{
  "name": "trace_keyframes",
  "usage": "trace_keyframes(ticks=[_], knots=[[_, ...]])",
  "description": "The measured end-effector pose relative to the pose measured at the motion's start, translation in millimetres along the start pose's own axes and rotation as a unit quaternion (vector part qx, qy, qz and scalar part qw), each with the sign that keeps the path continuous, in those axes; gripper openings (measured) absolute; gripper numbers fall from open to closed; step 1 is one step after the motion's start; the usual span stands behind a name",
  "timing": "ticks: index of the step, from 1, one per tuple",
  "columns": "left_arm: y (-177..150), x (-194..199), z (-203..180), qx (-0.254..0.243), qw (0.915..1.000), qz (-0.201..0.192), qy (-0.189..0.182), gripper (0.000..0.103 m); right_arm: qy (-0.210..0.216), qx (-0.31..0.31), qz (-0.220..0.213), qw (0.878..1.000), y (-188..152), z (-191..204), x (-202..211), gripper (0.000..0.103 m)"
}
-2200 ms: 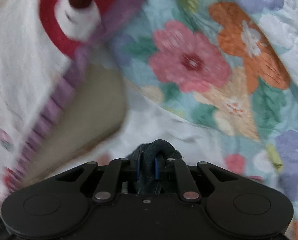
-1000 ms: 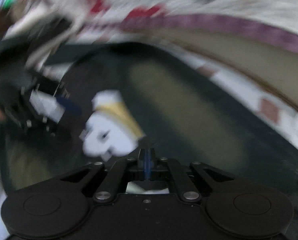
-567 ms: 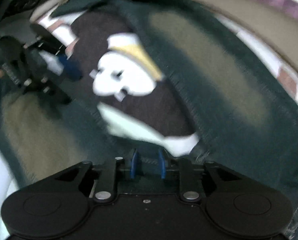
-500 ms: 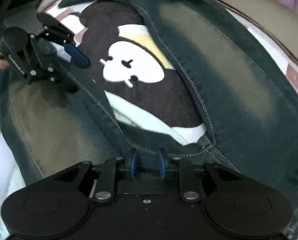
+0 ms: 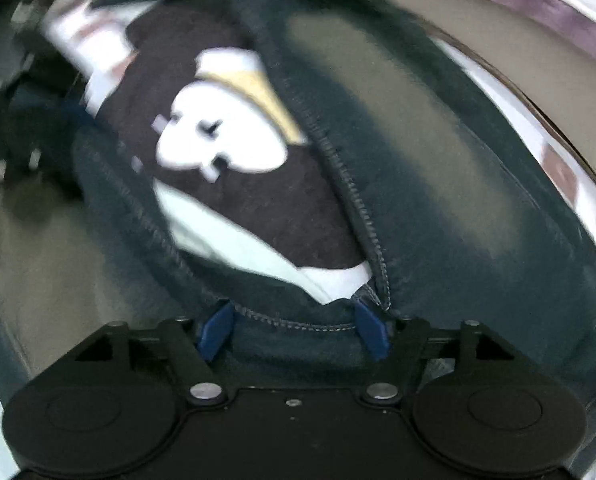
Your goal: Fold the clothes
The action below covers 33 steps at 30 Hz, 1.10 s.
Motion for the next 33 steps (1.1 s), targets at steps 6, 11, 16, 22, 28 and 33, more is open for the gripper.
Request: trace_keyframes(ticks=[6, 11, 16, 22, 28, 33], knots=[[2.0, 10.8, 4.8, 0.049, 0.9984, -0.029, 0.005, 0.009, -0.062, -0.046, -0.063, 0.995, -6.2, 17.1, 16.5, 0.004], [7.4, 31.5, 0.0, 0.008, 0.9985, -0.044, 0.03, 0.015, -0.081, -0.108, -0.115, 0.984, 2.6, 4.3, 35.2, 0.002], [8.9, 67.0, 37.2, 0.064, 0.9861, -0.087, 0.127, 0.048, -0.101, -0.113, -0.092, 0.984, 12.8, 0.1, 13.7, 0.002], [10.8, 128.4, 116.1, 0.111, 0.943, -0.136, 0.283, 0.061, -0.091, -0.193, -0.18, 0.96, 39.7, -43.5, 68.5, 0.011], [-16.2, 113.1, 155.1, 0.019, 0.9283, -0.125, 0.35, 0.071, -0.1, -0.136, -0.164, 0.972, 61.6, -28.4, 45.9, 0.018], [-28.8, 101.0, 199.5, 0.083, 0.9203, -0.084, 0.373, 0.071, -0.074, -0.098, -0.158, 0.98, 76.0, -7.9, 25.7, 0.034]])
Point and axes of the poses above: each gripper's, at about its wrist camera, not at the fingertips, and x roughly against the way its jaws point, z to its left, y to its top, the point moved 2 cm from there along -x, roughly the way its jaws point, and after that the axes turned 7 degrees about z, right-handed, at the moved point
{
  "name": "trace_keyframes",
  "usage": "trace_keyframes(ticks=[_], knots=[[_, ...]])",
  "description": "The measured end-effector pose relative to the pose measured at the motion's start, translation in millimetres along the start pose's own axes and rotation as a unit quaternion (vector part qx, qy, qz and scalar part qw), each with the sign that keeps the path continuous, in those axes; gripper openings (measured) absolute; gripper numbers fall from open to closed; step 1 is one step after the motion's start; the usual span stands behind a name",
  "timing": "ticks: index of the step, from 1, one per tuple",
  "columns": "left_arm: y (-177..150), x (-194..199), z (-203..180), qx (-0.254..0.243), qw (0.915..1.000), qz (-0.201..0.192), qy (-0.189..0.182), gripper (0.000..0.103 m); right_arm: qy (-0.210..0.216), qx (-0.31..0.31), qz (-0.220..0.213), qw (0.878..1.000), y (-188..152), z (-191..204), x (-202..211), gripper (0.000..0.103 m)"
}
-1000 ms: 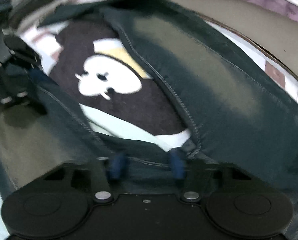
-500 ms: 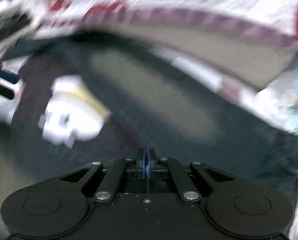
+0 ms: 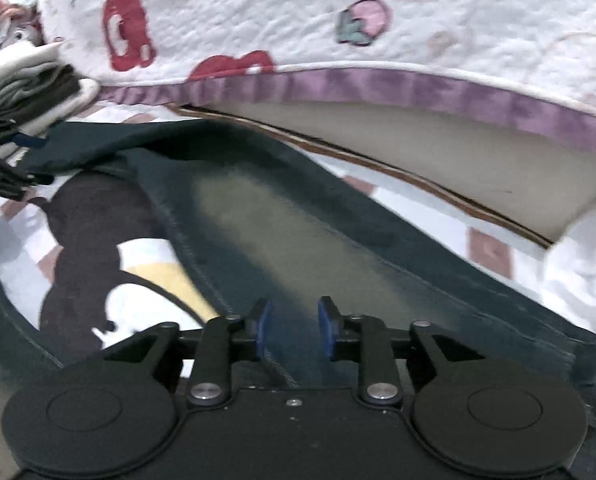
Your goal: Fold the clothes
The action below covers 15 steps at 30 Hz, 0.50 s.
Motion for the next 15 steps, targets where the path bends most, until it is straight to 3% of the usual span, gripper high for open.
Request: trace_keyframes(ticks=[1, 3, 6, 9, 11, 12, 13, 14, 15], knots=[[-2.3, -6.6, 9.2, 0.028, 0.9995, 0.008, -0.012, 0.071, 0.0, 0.018, 0.005, 1.0, 4.1, 5.1, -4.4, 0.036], [-4.0, -15.8, 18.8, 0.048, 0.9987, 0.02, -0.002, 0.072, -0.001, 0.054, 0.016, 0.998, 12.6, 15.4, -13.0, 0.036], [-2.4, -28.2, 23.3, 0.035, 0.9987, 0.032, 0.019, 0.08, 0.013, 0.088, 0.014, 0.996, 27.6, 28.0, -20.3, 0.037], [1.3, -35.0, 24.9, 0.021, 0.9995, 0.022, -0.002, 0.08, 0.034, 0.109, 0.006, 0.993, 39.5, 40.5, -29.3, 0.041], [4.2, -34.7, 21.1, -0.006, 0.9996, 0.027, 0.009, 0.077, 0.045, 0.115, 0.004, 0.992, 43.2, 50.4, -40.0, 0.043], [7.0, -34.1, 20.7, -0.018, 0.9994, 0.029, 0.009, 0.055, 0.049, 0.113, 0.004, 0.992, 44.1, 54.7, -46.0, 0.043], [10.4, -33.5, 22.2, -0.026, 0.999, 0.034, 0.008, 0.018, 0.056, 0.109, 0.004, 0.992, 44.9, 58.4, -51.0, 0.043], [13.8, -32.7, 23.8, -0.034, 0.9987, 0.038, 0.008, 0.007, 0.064, 0.107, 0.004, 0.992, 45.5, 62.8, -56.2, 0.043], [17.5, -29.8, 27.0, -0.035, 0.9987, 0.035, 0.014, 0.006, 0.07, 0.106, 0.004, 0.992, 46.0, 67.1, -61.2, 0.043]])
Point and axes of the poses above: each gripper's, at about its wrist camera, not at the fingertips, and x roughly against the way its jaws point, z to its left, y to its top, the point moved 2 cm from there along -x, roughly the way its jaws point, and after that the axes turned 7 degrees about z, right-handed, at the moved point
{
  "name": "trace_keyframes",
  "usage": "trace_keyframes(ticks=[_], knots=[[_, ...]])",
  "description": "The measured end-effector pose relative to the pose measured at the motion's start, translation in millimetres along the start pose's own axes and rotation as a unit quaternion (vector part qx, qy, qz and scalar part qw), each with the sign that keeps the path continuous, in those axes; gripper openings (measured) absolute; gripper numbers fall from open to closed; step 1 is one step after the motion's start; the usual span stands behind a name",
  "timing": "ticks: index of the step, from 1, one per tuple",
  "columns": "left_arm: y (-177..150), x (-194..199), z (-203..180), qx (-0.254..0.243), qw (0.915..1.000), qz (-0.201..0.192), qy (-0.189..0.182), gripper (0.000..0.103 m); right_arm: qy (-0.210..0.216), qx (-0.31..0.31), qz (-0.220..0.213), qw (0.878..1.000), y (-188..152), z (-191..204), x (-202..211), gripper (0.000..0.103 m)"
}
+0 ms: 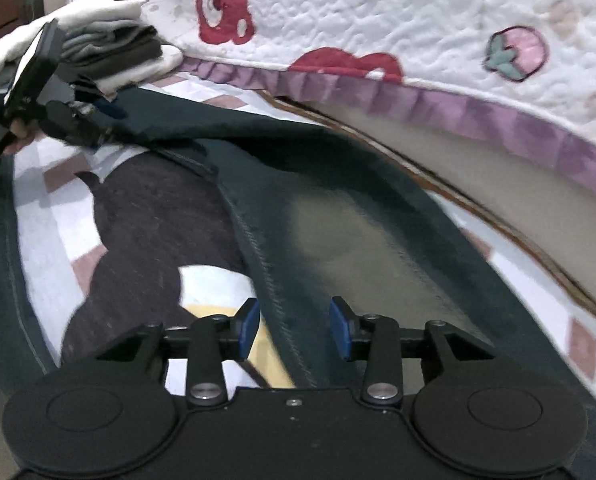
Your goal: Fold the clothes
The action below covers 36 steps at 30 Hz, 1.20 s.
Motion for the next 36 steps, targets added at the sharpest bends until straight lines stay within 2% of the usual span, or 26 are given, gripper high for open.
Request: trace_keyframes(ticks=[5, 8, 9, 10, 12, 16, 18, 19, 21, 23, 25, 26, 29, 30, 31, 33, 34, 36], knots=[[39.1, 11.8, 28.9, -0.033, 0.9947, -0.063, 0.075, 0.006, -0.011, 0.018, 0.0, 1.0, 10.5, 15.2, -20.1, 0.043], [79.7, -4.0, 51.7, -0.011, 0.9888, -0.1, 0.111, 0.008, -0.01, 0.014, 0.014, 1.0, 12.3, 15.1, -23.3, 0.047], [92.8, -14.0, 58.6, 0.011, 0.9878, -0.101, 0.118, 0.015, -0.01, 0.007, 0.022, 1.0, 11.9, 11.9, -22.2, 0.047], [104.9, -24.0, 65.0, 0.032, 0.9867, -0.101, 0.123, 0.036, -0.014, -0.01, 0.029, 0.999, 10.5, 5.9, -18.8, 0.047], [117.2, -44.1, 71.8, 0.066, 0.9876, -0.091, 0.11, 0.069, -0.018, -0.046, 0.03, 0.998, 3.6, -7.9, -9.5, 0.047], [112.5, -61.8, 70.6, 0.114, 0.9874, -0.078, 0.078, 0.069, -0.05, -0.095, 0.021, 0.994, -22.3, -29.8, 15.4, 0.048], [99.7, -59.4, 66.8, 0.138, 0.9852, -0.085, 0.056, 0.071, -0.039, -0.133, -0.003, 0.99, -33.3, -35.2, 32.1, 0.048], [96.6, -61.2, 68.7, 0.144, 0.9843, -0.085, 0.056, 0.078, -0.021, -0.162, -0.013, 0.987, -38.5, -39.5, 39.7, 0.048], [91.1, -65.0, 73.5, 0.157, 0.9822, -0.085, 0.057, 0.08, -0.003, -0.197, -0.017, 0.98, -44.3, -46.3, 49.1, 0.048], [93.3, -70.7, 89.9, 0.168, 0.9793, -0.08, 0.08, 0.08, -0.016, -0.186, 0.001, 0.982, -42.0, -48.6, 48.7, 0.048], [97.5, -66.3, 112.3, 0.198, 0.9712, -0.076, 0.108, 0.08, -0.031, -0.161, 0.014, 0.986, -34.7, -47.1, 44.8, 0.048], [95.9, -60.5, 121.7, 0.22, 0.9674, -0.076, 0.1, 0.08, -0.03, -0.155, 0.012, 0.987, -30.5, -45.1, 42.9, 0.048], [66.8, -43.0, 125.3, 0.272, 0.9606, -0.053, 0.013, 0.08, -0.002, -0.136, 0.006, 0.991, -17.5, -31.2, 31.8, 0.048], [55.4, -37.7, 122.1, 0.281, 0.9587, -0.042, -0.015, 0.075, 0.013, -0.129, 0.006, 0.992, -13.1, -24.3, 25.5, 0.048], [44.0, -33.5, 108.0, 0.259, 0.9655, -0.018, -0.02, 0.069, 0.029, -0.126, 0.006, 0.992, -9.0, -18.0, 19.2, 0.048], [18.0, -25.1, 78.9, 0.212, 0.9773, 0.007, 0.001, 0.061, 0.072, -0.148, 0.001, 0.986, -1.9, -10.3, 7.6, 0.048], [4.7, -21.1, 66.2, 0.194, 0.9808, 0.019, 0.008, 0.061, 0.075, -0.152, 0.002, 0.985, 3.1, -5.1, 1.1, 0.049], [-25.0, -15.9, 63.7, 0.239, 0.9703, 0.033, -0.019, 0.061, 0.064, -0.136, 0.006, 0.989, 12.9, 6.6, -10.2, 0.049]])
Point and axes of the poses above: each gripper's, at about its wrist camera, not at the fingertips, and x roughly against the way its jaws point, z to its left, y to its top, the point moved 2 cm from there along -x, roughly the way its jaws point, and after that the axes turned 7 degrees about z, right-handed, at the moved point
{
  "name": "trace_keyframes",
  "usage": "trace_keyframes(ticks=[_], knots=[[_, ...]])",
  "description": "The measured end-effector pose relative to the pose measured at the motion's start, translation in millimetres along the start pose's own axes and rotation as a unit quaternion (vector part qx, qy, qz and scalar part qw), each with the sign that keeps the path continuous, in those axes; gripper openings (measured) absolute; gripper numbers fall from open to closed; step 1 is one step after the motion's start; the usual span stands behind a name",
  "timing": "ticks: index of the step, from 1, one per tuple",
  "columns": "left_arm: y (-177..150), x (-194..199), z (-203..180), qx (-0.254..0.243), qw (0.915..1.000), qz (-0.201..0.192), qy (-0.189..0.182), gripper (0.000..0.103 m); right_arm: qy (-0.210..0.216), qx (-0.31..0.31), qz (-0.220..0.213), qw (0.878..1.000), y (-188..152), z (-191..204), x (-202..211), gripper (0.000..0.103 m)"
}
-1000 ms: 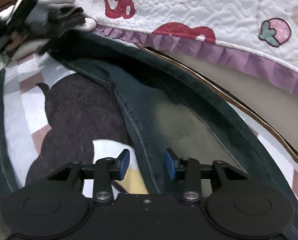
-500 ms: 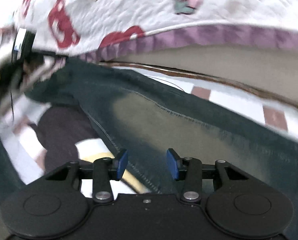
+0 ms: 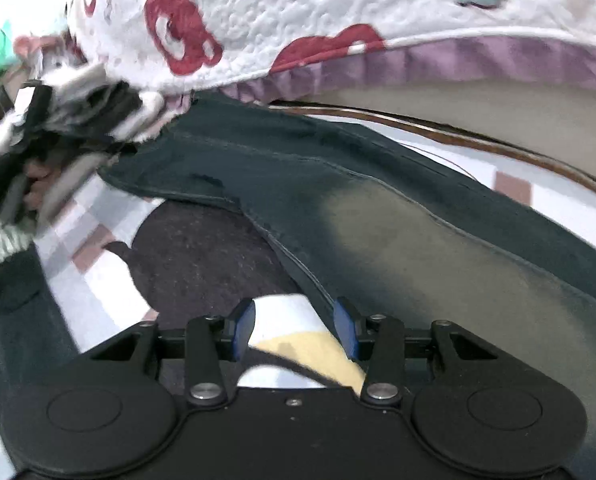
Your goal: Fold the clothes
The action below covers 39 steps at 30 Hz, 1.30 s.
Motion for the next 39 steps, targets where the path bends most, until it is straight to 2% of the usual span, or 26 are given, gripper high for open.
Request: trace_keyframes(ticks=[2, 3, 4, 5, 6, 7, 8, 9, 12, 15, 19, 21, 23, 26, 27, 28, 29, 30, 32, 33, 34, 36, 39], knots=[[-19.5, 0.9, 23.4, 0.089, 0.9954, 0.026, -0.025, 0.061, -0.032, 0.031, 0.008, 0.999, 5.3, 12.4, -11.7, 0.049], [-27.9, 0.5, 33.9, 0.122, 0.9911, 0.044, -0.026, 0.063, -0.05, 0.04, 0.012, 0.998, 7.1, 16.1, -16.7, 0.053], [-35.8, 2.4, 40.0, 0.15, 0.9872, 0.05, -0.021, 0.064, -0.074, 0.051, 0.015, 0.996, 7.7, 19.1, -21.1, 0.057], [-43.8, 4.4, 46.2, 0.178, 0.9823, 0.057, -0.016, 0.064, -0.104, 0.063, 0.017, 0.992, 6.8, 21.7, -25.5, 0.069], [-51.5, 5.7, 52.0, 0.205, 0.9768, 0.062, -0.013, 0.065, -0.136, 0.074, 0.019, 0.988, 4.5, 23.5, -30.0, 0.072], [-57.4, 3.2, 55.9, 0.228, 0.9712, 0.063, -0.028, 0.066, -0.165, 0.08, 0.02, 0.983, 0.6, 24.2, -34.0, 0.072], [-59.8, -1.3, 57.8, 0.243, 0.967, 0.065, -0.038, 0.066, -0.179, 0.076, 0.021, 0.981, -3.0, 21.8, -36.0, 0.072], [-56.7, -4.4, 57.1, 0.245, 0.9666, 0.062, -0.039, 0.072, -0.188, 0.067, 0.021, 0.98, -6.3, 19.0, -37.4, 0.072], [-47.4, -13.5, 55.1, 0.251, 0.9655, 0.053, -0.044, 0.075, -0.164, -0.007, 0.003, 0.986, -12.2, 5.1, -36.2, 0.075], [-36.2, -22.3, 55.0, 0.26, 0.9635, 0.043, -0.045, 0.078, -0.153, -0.076, -0.015, 0.985, -13.5, -5.5, -37.7, 0.075], [-18.3, -36.2, 63.7, 0.294, 0.9552, 0.014, -0.035, 0.08, -0.182, -0.037, -0.035, 0.982, -3.3, 1.8, -48.8, 0.075], [-12.1, -41.3, 65.0, 0.31, 0.9498, 0.001, -0.042, 0.081, -0.186, -0.023, -0.025, 0.982, 6.4, 5.3, -52.7, 0.075], [-6.1, -46.2, 65.9, 0.325, 0.9445, -0.012, -0.048, 0.09, -0.191, -0.005, -0.018, 0.981, 17.7, 8.2, -58.4, 0.075], [-0.8, -49.3, 56.4, 0.305, 0.9512, -0.031, -0.035, 0.089, -0.197, 0.015, -0.022, 0.98, 25.7, 12.0, -64.5, 0.075], [1.0, -50.4, 51.9, 0.288, 0.9567, -0.038, -0.02, 0.084, -0.197, 0.015, -0.023, 0.98, 28.0, 12.0, -63.6, 0.075], [2.7, -51.3, 47.5, 0.27, 0.9618, -0.044, -0.005, 0.066, -0.197, 0.011, -0.021, 0.98, 31.9, 9.8, -65.5, 0.074], [4.7, -51.3, 44.4, 0.249, 0.9673, -0.046, 0.01, 0.05, -0.194, 0.006, -0.019, 0.981, 36.2, 7.8, -67.0, 0.069], [7.1, -50.9, 43.2, 0.229, 0.9721, -0.042, 0.027, 0.023, -0.191, 0.004, -0.019, 0.981, 39.9, 6.8, -67.7, 0.047], [13.1, -49.3, 42.1, 0.196, 0.9791, -0.029, 0.046, 0.016, -0.172, 0.007, -0.028, 0.985, 45.1, 9.2, -65.5, 0.013], [16.7, -45.4, 43.2, 0.187, 0.981, -0.031, 0.043, 0.007, -0.172, 0.002, -0.047, 0.984, 45.7, 11.8, -58.5, 0.014], [20.3, -41.3, 44.5, 0.178, 0.9826, -0.034, 0.039, 0.005, -0.171, -0.002, -0.066, 0.983, 46.3, 14.4, -51.5, 0.014], [27.5, -25.3, 51.8, 0.171, 0.9829, -0.058, 0.035, 0.004, -0.172, -0.006, -0.091, 0.981, 47.9, 18.9, -38.1, 0.014], [28.9, 20.2, 69.1, 0.188, 0.9756, -0.105, 0.044, 0.005, -0.143, -0.024, -0.112, 0.983, 49.0, 21.0, -16.0, 0.016]])
Point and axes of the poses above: each gripper's, at about its wrist camera, not at the fingertips, and x roughly against the way its jaws point, z to its left, y to its top, the point moved 2 cm from there along -x, roughly the way its jaws point, and after that the axes turned 7 degrees about z, right-handed, at the moved point
